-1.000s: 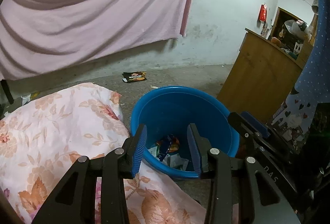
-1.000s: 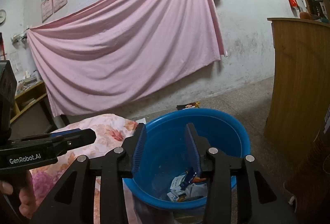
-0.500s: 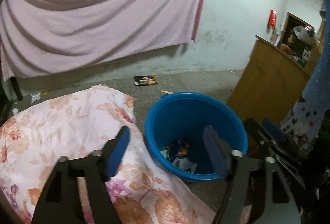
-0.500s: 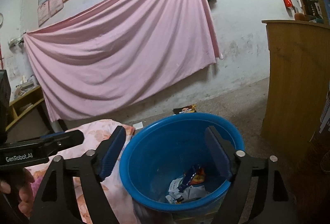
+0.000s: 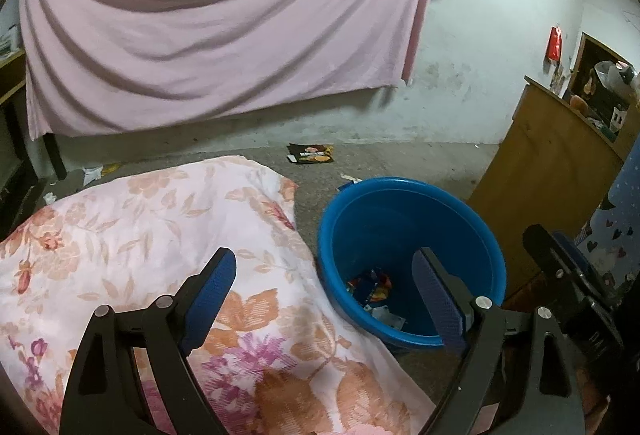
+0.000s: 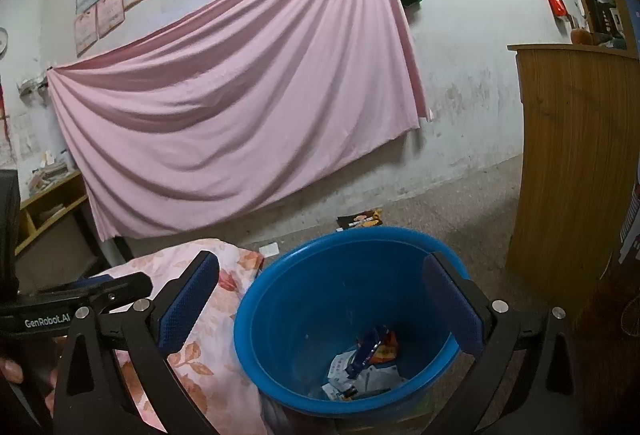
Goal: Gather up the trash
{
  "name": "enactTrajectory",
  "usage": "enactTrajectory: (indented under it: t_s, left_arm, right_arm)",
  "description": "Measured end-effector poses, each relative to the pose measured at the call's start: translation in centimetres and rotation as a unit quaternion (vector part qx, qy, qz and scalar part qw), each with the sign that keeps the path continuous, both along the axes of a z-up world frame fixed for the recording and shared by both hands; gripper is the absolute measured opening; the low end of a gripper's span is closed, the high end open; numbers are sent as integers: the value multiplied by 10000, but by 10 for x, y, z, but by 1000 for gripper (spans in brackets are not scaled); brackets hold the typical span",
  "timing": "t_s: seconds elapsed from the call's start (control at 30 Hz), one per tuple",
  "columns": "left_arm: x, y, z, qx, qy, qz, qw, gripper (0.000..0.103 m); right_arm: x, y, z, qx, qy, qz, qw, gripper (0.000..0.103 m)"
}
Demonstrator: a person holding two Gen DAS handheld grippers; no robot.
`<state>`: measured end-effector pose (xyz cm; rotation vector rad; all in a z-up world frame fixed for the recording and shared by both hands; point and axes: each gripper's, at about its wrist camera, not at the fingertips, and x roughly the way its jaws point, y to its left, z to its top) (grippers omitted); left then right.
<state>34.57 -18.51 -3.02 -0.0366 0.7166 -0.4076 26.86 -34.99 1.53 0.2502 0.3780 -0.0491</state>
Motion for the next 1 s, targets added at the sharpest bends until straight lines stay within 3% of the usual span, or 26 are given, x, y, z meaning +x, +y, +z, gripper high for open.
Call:
enactTrajectory:
  t_s: [0.7, 1.0]
  left_arm:
    - [-40, 45, 41, -306, -626, 574, 9959, 86]
    - [-78, 71, 61, -411, -1009, 789, 9909, 87]
  right_arm:
    - [-24, 28, 35, -118, -389, 329, 9986, 103]
    - [-55, 50, 46, -132, -588, 526, 9968, 103]
